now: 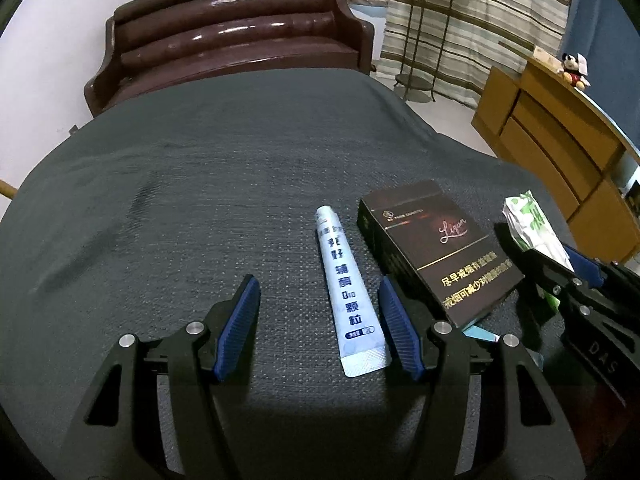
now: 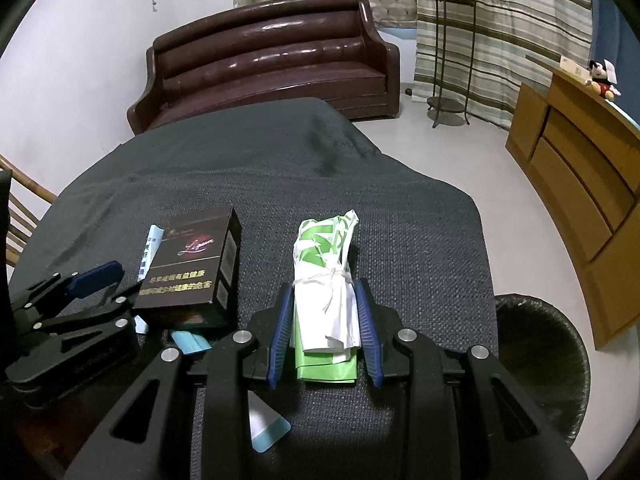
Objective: Collect trash
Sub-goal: 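Grasp the green-and-white packet with the right gripper, then grasp the blue-and-white tube with the left gripper while the right gripper holds the packet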
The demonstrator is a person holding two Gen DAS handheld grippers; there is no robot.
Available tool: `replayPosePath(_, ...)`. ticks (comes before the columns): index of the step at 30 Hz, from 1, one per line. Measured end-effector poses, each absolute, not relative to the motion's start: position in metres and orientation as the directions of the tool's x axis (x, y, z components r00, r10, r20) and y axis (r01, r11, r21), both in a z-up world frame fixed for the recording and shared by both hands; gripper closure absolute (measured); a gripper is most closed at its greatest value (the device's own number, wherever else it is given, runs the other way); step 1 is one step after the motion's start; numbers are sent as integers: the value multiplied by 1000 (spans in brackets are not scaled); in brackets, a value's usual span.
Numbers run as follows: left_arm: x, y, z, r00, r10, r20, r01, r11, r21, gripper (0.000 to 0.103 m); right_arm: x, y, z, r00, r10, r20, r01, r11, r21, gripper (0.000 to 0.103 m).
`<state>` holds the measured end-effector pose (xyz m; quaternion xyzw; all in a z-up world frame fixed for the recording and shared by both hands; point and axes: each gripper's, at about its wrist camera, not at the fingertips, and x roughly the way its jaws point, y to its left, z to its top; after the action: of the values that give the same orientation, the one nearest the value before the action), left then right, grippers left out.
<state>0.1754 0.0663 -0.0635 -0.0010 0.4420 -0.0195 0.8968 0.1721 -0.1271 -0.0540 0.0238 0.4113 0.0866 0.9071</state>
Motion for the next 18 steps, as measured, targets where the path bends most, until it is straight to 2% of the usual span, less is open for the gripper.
replayPosePath(3, 173, 66, -64, 610, -37, -792, 44, 999, -13, 50, 171, -128, -54, 646, 181, -741, -141, 983, 117, 70)
replayPosePath(8, 172, 68, -64, 616, -54, -786, 63, 998, -19, 76, 171, -129, -53, 648, 181, -740, -139, 983, 119, 70)
replayPosePath(10, 171, 67, -64, 617, -65, -784, 79, 997, -20, 83, 170, -129, -54, 651, 179, -738, -135, 984, 119, 70)
replayPosePath(18, 166, 69, -61, 626, -91, -774, 95, 995, -40, 85, 162, -133, -52, 664, 167, -729, -121, 986, 116, 70)
